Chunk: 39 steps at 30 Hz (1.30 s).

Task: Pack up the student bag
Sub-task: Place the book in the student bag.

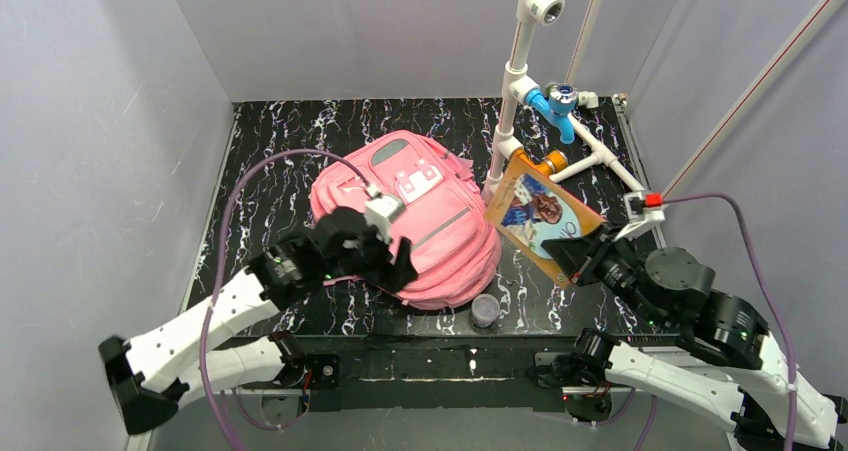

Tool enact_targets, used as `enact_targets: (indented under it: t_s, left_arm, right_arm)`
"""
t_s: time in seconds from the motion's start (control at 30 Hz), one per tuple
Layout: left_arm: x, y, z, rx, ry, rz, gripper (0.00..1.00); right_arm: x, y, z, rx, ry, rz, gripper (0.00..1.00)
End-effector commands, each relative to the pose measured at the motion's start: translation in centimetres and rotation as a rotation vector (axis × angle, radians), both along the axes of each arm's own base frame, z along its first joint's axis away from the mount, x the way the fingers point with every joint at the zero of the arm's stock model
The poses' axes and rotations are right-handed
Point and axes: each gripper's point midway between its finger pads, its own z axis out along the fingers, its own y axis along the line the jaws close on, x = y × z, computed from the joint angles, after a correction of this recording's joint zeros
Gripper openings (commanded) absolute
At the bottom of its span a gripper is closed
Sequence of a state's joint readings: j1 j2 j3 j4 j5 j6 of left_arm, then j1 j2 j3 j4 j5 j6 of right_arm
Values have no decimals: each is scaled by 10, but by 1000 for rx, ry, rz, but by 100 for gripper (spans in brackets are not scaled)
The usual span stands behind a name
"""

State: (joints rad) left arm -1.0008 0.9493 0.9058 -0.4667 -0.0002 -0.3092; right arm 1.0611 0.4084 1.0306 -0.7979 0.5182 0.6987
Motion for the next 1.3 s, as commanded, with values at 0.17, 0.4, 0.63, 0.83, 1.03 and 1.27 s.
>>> enact_targets:
  t_s: [0.17, 0.4, 0.63, 0.83, 1.03, 1.27]
  left_arm:
    - [7, -81, -54, 181, -250, -87, 69]
    - [23, -91, -94, 326, -257, -15, 54]
    - [48, -66, -80, 458, -355, 131, 15]
    - [53, -45, -9, 324, -439, 201, 0]
    - [32, -44, 28, 127, -334, 101, 0]
    - [4, -76, 31, -233, 231, -110, 0]
  right_arm:
    - [0, -24, 2, -19, -16, -64, 1]
    - [-3, -26, 1, 12, -20, -61, 1]
    - [-7, -25, -2, 13, 2, -40, 1]
    - [-9, -15, -12, -7, 22, -2, 1]
    - [-18, 16, -33, -59, 82, 130, 1]
    - [-30, 42, -35, -66, 119, 259, 1]
